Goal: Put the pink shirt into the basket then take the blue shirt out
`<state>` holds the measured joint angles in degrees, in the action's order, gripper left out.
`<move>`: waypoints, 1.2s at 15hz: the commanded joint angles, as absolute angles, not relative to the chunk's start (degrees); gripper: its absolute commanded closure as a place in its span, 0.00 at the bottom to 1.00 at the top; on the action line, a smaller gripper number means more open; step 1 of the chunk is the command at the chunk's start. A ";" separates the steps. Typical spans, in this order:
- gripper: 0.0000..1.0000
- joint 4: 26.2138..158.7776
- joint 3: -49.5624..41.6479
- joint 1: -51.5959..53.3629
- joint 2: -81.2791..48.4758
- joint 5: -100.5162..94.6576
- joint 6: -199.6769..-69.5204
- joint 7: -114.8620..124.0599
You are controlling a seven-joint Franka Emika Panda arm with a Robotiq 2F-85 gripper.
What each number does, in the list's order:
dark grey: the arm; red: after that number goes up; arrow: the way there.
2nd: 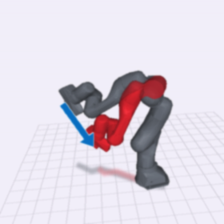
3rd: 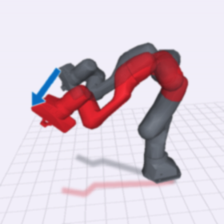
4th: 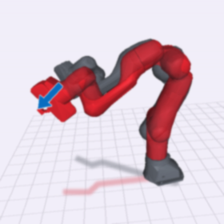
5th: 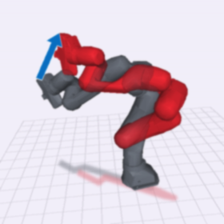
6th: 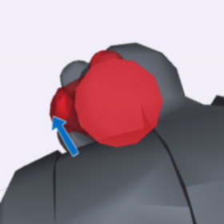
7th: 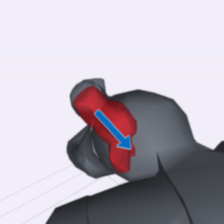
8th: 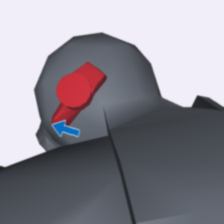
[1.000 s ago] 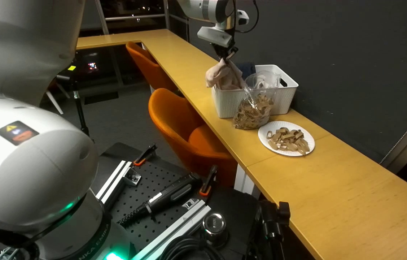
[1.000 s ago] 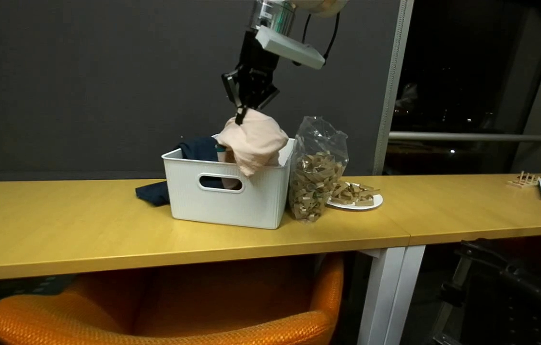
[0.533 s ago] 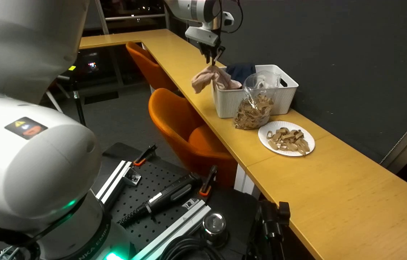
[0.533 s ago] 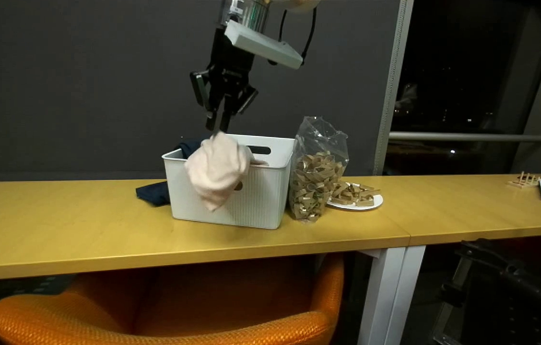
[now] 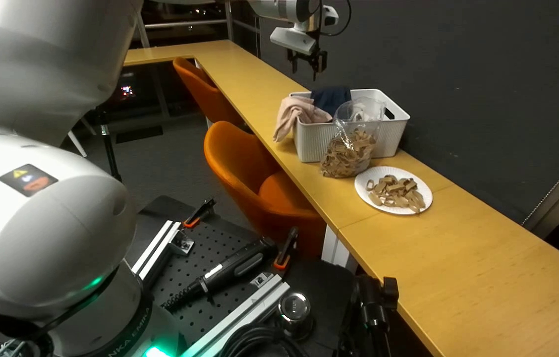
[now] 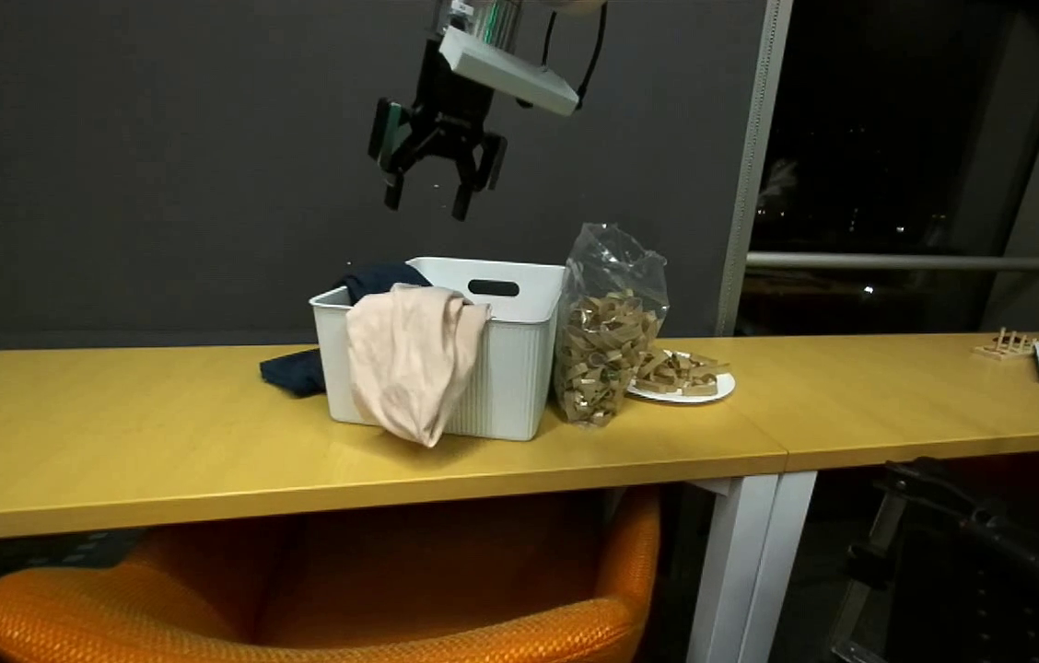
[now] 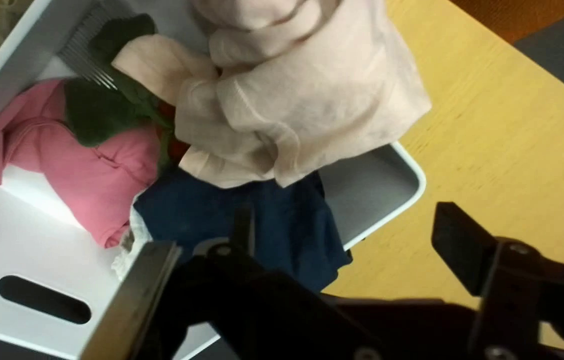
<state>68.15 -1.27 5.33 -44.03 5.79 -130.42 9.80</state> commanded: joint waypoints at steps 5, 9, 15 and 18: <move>0.00 46.15 -0.96 3.31 -59.45 3.82 -124.97 7.96; 0.00 38.68 -2.98 4.76 -67.44 0.33 -125.52 8.83; 0.00 30.91 -6.25 6.62 -75.36 -5.65 -129.32 9.42; 0.00 29.11 -7.96 7.74 -78.13 -7.47 -133.73 9.21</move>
<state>34.53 -5.60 6.54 -73.78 -5.12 -130.58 8.44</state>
